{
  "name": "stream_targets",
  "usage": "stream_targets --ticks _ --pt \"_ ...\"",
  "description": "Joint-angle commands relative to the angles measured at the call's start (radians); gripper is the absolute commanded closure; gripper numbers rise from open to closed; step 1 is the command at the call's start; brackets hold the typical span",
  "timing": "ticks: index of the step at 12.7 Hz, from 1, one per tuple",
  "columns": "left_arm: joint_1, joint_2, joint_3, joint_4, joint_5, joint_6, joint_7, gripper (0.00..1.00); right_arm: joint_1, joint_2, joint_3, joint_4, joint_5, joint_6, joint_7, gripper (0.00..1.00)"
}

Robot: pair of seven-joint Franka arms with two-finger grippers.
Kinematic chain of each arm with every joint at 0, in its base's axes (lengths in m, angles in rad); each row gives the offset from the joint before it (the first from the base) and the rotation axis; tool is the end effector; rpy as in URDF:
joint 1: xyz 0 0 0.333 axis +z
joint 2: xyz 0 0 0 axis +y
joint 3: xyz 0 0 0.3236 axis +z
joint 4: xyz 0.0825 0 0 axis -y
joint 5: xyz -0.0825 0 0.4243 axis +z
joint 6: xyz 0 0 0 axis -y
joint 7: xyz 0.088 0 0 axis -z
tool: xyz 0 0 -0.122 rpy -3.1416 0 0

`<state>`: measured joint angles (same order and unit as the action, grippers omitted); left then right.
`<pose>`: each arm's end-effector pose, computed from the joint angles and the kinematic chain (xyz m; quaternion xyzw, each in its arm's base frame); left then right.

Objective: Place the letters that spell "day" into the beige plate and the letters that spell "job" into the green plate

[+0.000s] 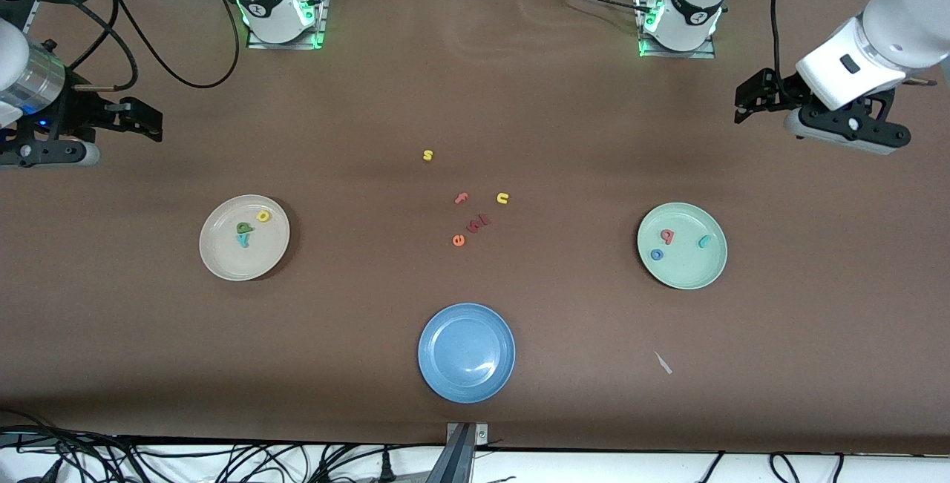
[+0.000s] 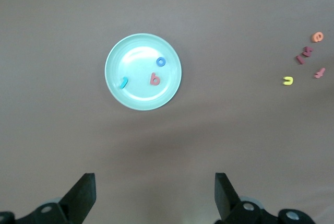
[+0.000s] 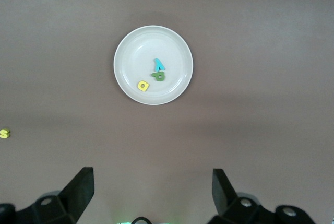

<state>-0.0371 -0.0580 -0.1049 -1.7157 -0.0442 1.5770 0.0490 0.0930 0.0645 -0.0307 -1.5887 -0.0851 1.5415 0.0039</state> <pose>0.5647 -0.0876 0.5774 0.9946 -0.0940 -0.0413 0.0171 0.6062 0.0277 0.5673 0.9970 0.0302 -0.0543 0.0453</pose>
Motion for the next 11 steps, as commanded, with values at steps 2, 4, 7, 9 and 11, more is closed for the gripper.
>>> stream_targets --ticks 2,4,7,9,11 --pt "0.003 0.013 0.002 0.039 0.046 -0.077 -0.063 0.0 -0.018 -0.028 -0.006 -0.016 0.037 0.002 -0.019 0.0" --pt "0.019 0.036 0.005 0.077 0.033 -0.081 -0.057 0.0 -0.027 -0.028 -0.008 -0.016 0.073 0.002 -0.025 0.0" --pt "0.025 0.055 0.007 0.093 0.033 -0.077 -0.058 0.0 -0.03 -0.026 -0.006 -0.016 0.094 0.009 -0.024 0.0" --pt "0.045 0.055 0.007 0.093 0.035 -0.075 -0.06 0.0 -0.029 -0.026 -0.008 -0.016 0.096 0.025 -0.024 0.0" --pt "0.042 0.055 0.005 0.094 0.036 -0.075 -0.061 0.0 -0.029 -0.026 -0.008 -0.016 0.094 0.026 -0.024 0.0"
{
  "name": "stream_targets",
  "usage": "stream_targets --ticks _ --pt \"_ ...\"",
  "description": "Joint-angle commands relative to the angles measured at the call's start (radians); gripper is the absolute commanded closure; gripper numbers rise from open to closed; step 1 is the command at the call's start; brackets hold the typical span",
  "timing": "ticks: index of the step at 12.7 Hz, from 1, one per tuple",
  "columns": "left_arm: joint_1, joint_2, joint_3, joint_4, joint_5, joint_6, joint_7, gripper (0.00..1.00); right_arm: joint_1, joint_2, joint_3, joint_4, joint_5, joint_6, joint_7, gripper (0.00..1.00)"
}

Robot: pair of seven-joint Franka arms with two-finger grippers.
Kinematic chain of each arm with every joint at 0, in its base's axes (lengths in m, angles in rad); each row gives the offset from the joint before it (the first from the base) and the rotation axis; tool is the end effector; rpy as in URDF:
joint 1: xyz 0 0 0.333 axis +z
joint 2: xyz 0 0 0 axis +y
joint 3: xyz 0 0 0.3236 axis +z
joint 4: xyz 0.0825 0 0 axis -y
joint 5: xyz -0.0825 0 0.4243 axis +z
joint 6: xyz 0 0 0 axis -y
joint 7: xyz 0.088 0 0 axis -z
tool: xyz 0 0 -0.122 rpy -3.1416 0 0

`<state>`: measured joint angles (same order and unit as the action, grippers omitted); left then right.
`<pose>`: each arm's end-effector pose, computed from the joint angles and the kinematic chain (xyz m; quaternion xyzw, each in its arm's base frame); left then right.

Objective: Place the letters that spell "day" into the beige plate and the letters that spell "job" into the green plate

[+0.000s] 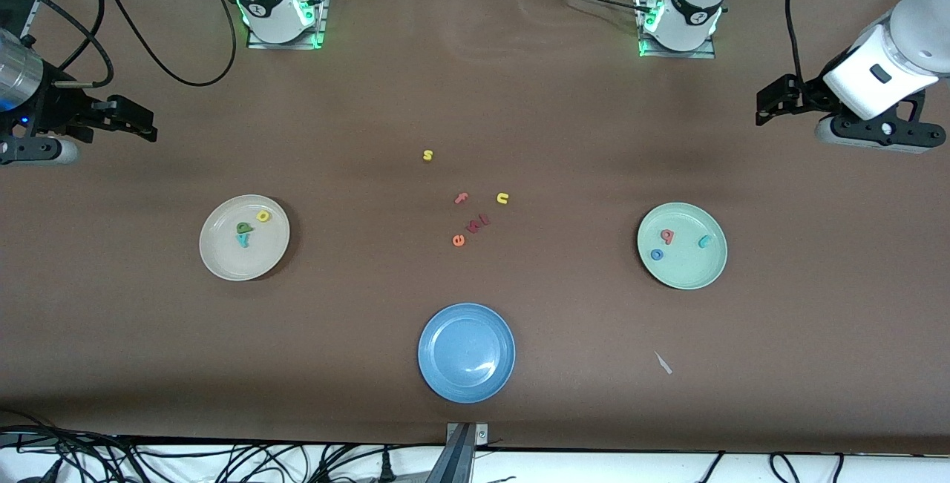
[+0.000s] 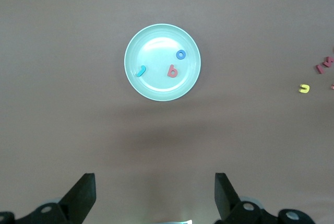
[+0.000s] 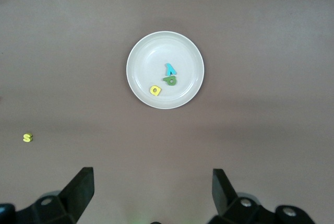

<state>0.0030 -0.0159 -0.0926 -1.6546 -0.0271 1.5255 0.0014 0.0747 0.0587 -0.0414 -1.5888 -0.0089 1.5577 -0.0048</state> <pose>0.5773 -0.0556 0.5802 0.9973 -0.0452 -0.0571 0.0103 0.6071 0.0197 0.5716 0.9988 0.0192 -0.0448 0.0063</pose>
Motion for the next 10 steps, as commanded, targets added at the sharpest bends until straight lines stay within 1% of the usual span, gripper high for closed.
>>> stream_targets --ticks 1,10 --pt "0.003 0.013 -0.007 0.033 0.015 -0.024 -0.014 0.0 -0.01 -0.02 0.003 -0.016 0.018 0.01 -0.015 0.0" --pt "0.008 0.033 -0.007 0.033 0.027 -0.024 -0.014 0.0 -0.009 -0.01 0.005 -0.011 0.007 0.007 -0.015 0.0"
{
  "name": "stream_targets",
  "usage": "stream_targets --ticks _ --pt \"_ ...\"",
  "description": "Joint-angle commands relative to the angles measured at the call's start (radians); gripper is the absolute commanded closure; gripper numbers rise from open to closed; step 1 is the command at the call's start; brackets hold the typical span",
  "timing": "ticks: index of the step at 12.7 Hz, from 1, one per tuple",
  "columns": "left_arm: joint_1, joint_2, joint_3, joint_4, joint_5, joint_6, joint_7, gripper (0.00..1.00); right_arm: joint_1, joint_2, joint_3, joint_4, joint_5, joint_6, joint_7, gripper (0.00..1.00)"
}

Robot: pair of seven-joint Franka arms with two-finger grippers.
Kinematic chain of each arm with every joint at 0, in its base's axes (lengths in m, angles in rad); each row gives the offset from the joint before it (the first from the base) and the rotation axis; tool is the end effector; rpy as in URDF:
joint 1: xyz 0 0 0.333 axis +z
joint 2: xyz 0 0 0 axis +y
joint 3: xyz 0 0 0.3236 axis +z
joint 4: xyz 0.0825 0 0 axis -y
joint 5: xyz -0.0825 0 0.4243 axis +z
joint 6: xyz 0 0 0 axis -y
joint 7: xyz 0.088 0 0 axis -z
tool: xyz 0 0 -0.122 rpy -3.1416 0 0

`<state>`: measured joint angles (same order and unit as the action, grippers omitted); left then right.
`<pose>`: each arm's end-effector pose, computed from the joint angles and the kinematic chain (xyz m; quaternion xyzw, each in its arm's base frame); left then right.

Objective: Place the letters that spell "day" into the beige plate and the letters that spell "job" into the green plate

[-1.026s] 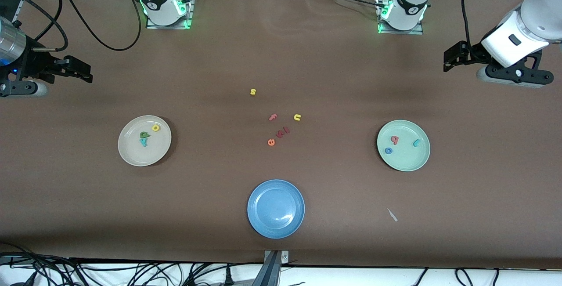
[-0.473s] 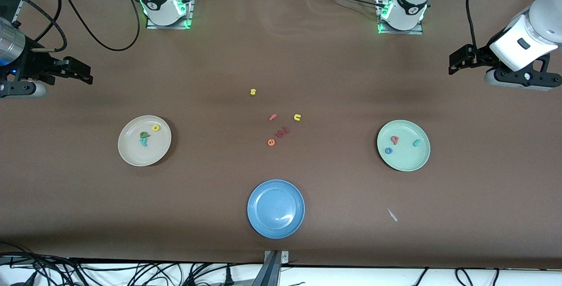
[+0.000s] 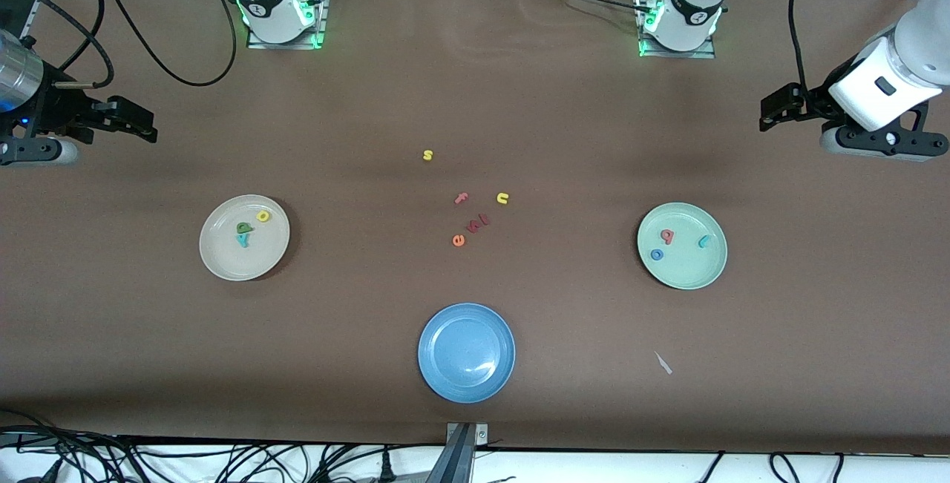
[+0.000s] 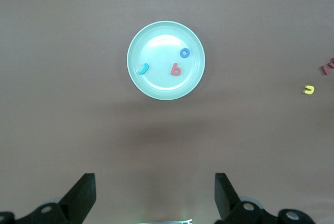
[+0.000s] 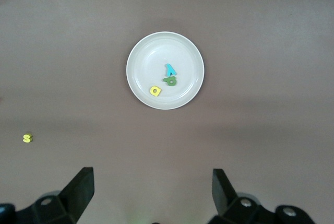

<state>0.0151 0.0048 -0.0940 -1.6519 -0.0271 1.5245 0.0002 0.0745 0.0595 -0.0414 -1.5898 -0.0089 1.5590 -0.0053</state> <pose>0.5829 -0.0494 0.5695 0.9970 -0.0392 -0.0665 0.0112 0.6074 0.0196 0.5707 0.9988 0.0193 -0.0450 0.0063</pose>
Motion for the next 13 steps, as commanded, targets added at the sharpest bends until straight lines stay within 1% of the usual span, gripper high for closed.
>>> stream_targets --ticks 1,3,13 --pt "-0.003 0.012 -0.007 0.032 0.027 -0.023 -0.011 0.0 -0.009 -0.01 0.005 -0.01 0.007 0.006 -0.015 0.0" --pt "-0.001 0.015 -0.007 0.047 0.027 -0.024 -0.011 0.0 -0.01 -0.006 0.005 -0.01 0.009 0.006 -0.015 0.0" --pt "-0.004 0.035 -0.006 0.049 0.03 -0.023 -0.005 0.0 -0.01 -0.006 0.003 -0.01 0.013 0.003 -0.015 0.0"
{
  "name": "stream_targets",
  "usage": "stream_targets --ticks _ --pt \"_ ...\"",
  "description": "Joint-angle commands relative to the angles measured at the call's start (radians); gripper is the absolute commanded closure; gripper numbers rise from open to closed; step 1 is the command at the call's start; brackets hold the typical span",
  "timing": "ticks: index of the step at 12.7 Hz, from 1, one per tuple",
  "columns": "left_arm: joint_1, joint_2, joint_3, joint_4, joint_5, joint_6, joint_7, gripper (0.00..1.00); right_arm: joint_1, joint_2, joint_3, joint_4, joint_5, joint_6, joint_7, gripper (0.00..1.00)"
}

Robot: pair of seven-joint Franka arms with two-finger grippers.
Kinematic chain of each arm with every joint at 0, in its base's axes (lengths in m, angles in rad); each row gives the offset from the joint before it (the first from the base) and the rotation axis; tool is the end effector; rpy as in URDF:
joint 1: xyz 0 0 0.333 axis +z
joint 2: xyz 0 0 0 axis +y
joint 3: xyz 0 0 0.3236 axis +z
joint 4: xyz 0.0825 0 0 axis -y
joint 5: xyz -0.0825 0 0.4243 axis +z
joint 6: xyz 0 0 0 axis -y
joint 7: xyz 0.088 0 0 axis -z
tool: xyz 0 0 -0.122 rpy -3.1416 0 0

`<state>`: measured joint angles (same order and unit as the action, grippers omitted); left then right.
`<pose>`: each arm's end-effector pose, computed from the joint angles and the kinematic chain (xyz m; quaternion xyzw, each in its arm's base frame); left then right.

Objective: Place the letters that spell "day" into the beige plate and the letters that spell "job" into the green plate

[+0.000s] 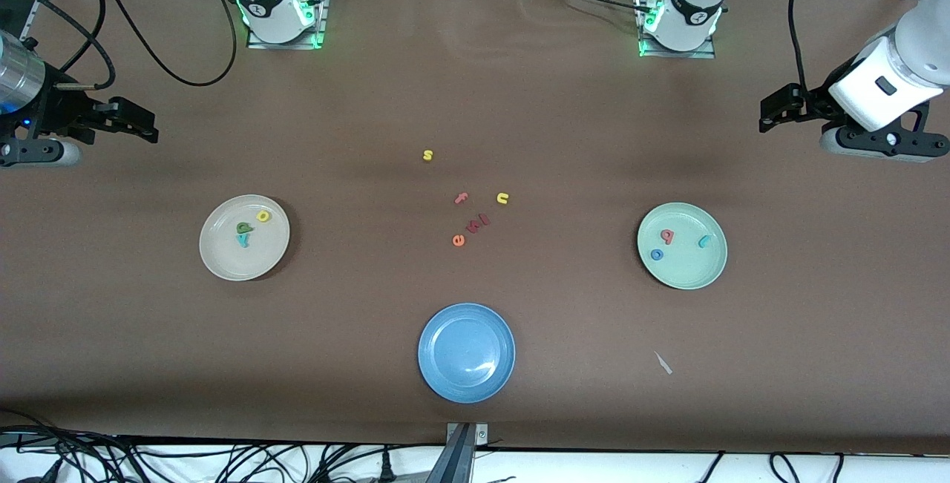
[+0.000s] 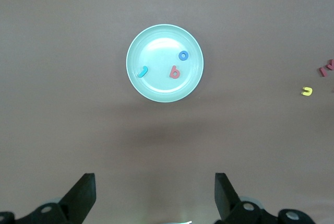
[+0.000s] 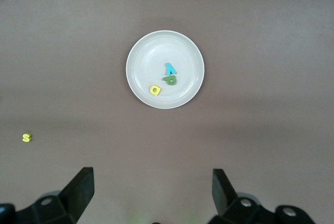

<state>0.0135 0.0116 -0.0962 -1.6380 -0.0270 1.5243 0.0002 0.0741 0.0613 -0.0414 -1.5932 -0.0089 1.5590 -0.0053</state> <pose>0.5855 -0.0517 0.5725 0.9971 -0.0412 -0.0631 0.0115 0.6075 0.0194 0.5679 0.9987 0.0191 -0.0476 0.0064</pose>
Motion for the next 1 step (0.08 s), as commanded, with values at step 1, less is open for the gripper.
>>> stream_targets --ticks 1 --pt "-0.001 0.034 -0.005 0.046 0.03 -0.021 -0.005 0.0 -0.011 -0.008 0.003 -0.007 0.013 0.001 -0.015 0.0"
